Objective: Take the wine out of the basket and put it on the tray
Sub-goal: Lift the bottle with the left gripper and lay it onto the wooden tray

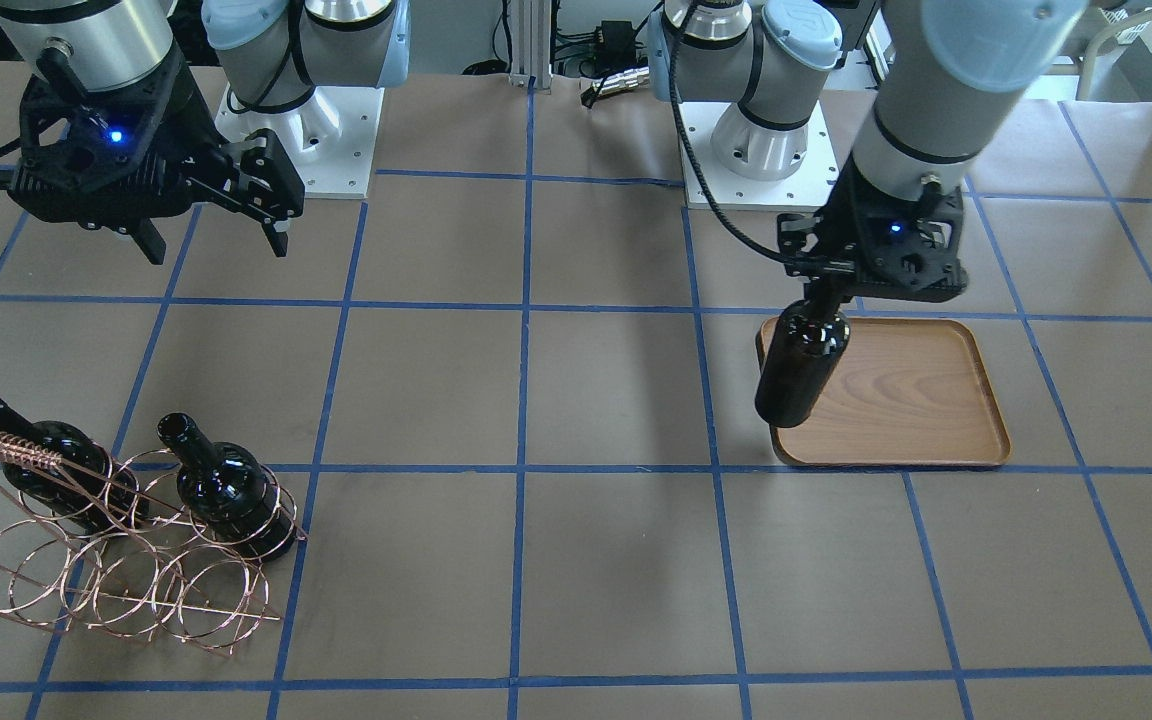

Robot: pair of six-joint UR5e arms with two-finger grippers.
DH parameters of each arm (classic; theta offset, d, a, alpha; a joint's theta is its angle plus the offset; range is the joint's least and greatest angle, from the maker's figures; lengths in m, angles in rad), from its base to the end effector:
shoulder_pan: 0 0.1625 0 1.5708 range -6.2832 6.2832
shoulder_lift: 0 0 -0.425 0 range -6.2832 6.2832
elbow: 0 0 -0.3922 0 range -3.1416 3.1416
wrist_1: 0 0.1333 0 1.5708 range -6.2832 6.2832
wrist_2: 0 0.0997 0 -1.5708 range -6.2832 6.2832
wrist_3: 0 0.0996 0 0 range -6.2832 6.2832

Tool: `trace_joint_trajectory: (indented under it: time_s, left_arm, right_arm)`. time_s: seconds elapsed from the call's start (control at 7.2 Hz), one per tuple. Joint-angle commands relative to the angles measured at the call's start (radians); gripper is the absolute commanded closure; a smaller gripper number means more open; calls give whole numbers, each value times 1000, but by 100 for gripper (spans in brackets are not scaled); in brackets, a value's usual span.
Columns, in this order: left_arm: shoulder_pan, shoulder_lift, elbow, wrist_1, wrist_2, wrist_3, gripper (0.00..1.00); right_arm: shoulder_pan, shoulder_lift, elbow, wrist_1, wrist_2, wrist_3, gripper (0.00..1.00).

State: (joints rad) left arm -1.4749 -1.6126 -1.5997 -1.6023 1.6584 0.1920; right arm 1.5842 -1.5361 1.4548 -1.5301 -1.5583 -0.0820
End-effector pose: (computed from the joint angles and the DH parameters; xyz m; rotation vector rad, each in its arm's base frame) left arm -0.0763 -0.5077 0.4505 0.1541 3.0608 0.1744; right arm 0.1414 -0.5075 0.5236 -0.1496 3.1263 -0.0642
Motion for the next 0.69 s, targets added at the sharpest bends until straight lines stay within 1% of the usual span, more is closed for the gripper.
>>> trace_joint_trajectory:
  time_s: [0.0,0.14,0.28,0.56]
  left_arm:
    - [192,2,-16,-8,4,163,100]
    - [259,2,-44,-8,1,213,100]
    - [298,-1,-87,10,-3,243,100]
    - [337,-22,-109,30,-5,254,100]
  right_arm:
    - [-1,-1,3,1,3,1,0]
    - [-1,-4,3,2,3,1,0]
    - [-1,-6,3,2,4,1,0]
    - [-1,1,3,-1,4,-1,0]
